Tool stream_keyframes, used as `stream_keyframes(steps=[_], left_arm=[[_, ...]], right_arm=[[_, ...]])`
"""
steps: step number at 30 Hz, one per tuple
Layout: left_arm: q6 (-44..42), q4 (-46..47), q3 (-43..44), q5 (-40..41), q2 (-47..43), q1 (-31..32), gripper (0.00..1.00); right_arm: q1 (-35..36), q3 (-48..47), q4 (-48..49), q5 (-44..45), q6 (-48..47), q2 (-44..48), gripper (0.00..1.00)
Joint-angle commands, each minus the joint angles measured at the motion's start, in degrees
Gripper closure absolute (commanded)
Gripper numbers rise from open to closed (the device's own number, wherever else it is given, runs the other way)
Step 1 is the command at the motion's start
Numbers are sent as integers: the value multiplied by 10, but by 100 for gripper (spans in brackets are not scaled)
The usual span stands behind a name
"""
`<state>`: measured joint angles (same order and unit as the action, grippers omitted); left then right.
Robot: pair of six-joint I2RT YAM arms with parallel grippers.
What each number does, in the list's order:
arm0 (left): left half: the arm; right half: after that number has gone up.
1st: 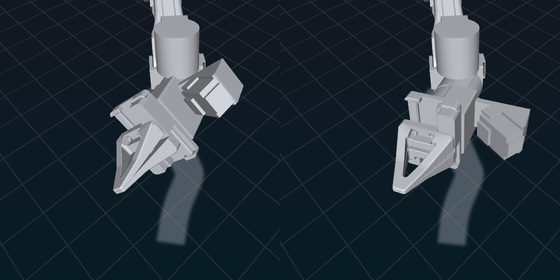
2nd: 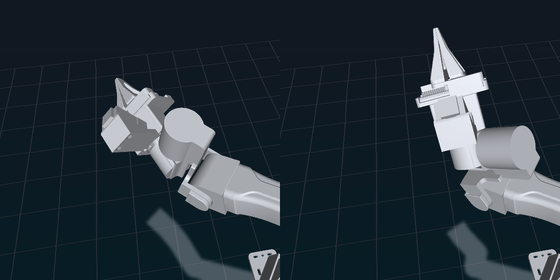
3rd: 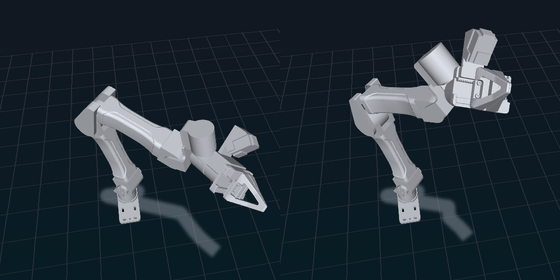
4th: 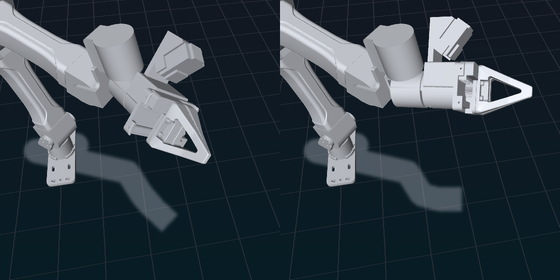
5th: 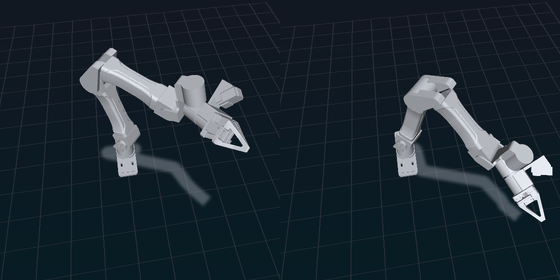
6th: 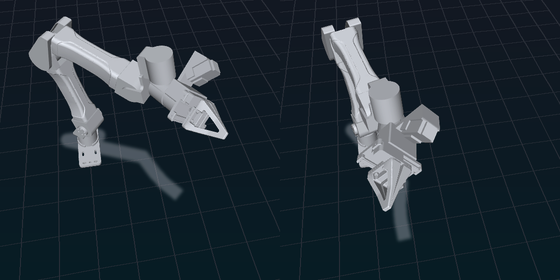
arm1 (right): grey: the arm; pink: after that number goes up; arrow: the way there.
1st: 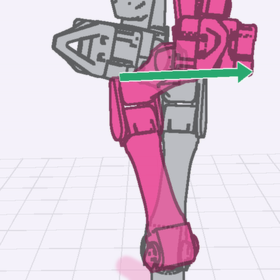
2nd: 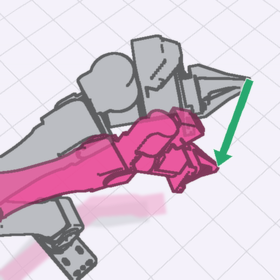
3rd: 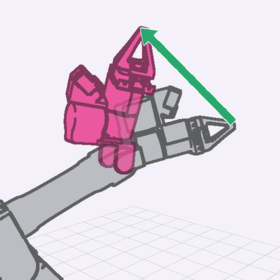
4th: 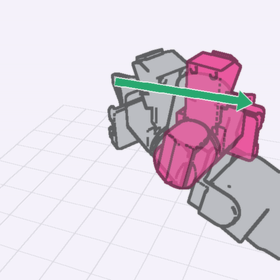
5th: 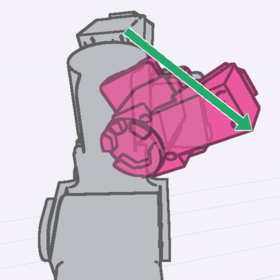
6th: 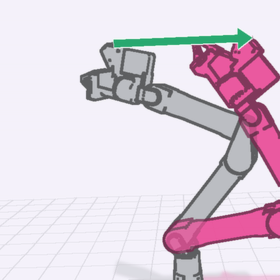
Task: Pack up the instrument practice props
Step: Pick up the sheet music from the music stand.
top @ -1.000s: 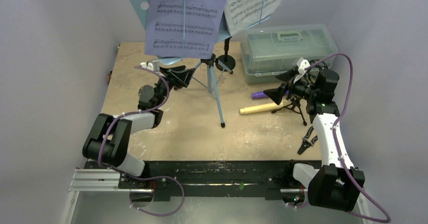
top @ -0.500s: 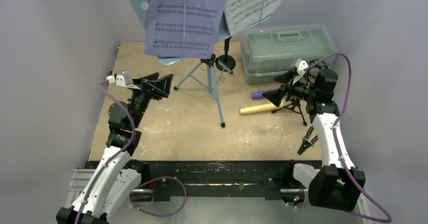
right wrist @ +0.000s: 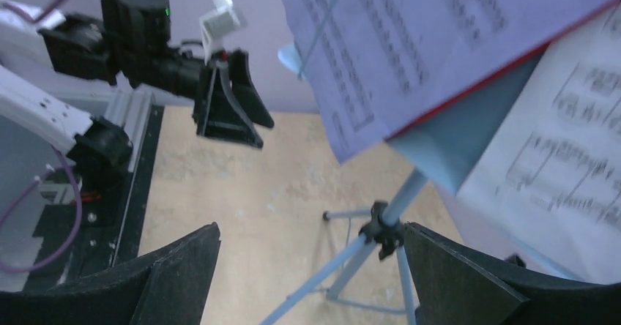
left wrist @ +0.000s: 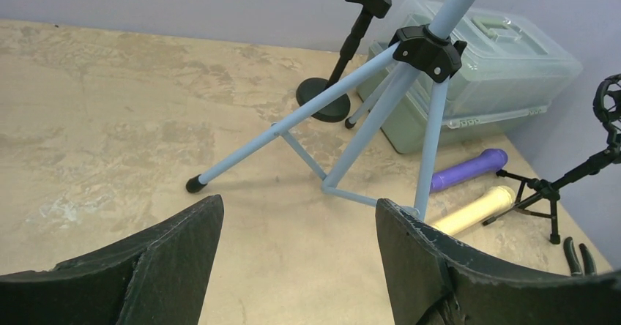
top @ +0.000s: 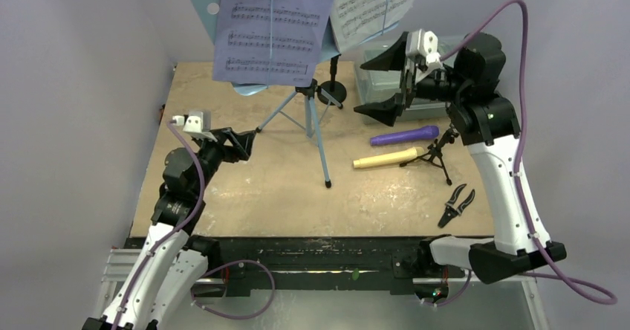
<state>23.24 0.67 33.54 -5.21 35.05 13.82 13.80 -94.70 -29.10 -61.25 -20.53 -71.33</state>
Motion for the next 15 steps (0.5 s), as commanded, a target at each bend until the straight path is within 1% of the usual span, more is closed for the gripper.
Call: stream_keyframes(steps=[1,5,8,11,13,15], left_arm=[[-46,-6,-6,8,-17,-1,25],[-53,-6,-7,18,-22,1,25],[-51,-6,-9,23,-28,1,25],[-50,-6,-10,24,-34,1,25],[-49,-6,-11,25,-38,1,25],[-49,-6,-11,26,-40,1,25]], right_arm=[[21,-104,30,-25,134,-49,1],[28,-115,174,-33,301,-78,1],[37,-89,275,-35,385,-90,1],[46,-75,336,-37,400,-101,1],[53,-74,354,-31,398,-109,1],[60,-80,350,-19,388,-117,1]])
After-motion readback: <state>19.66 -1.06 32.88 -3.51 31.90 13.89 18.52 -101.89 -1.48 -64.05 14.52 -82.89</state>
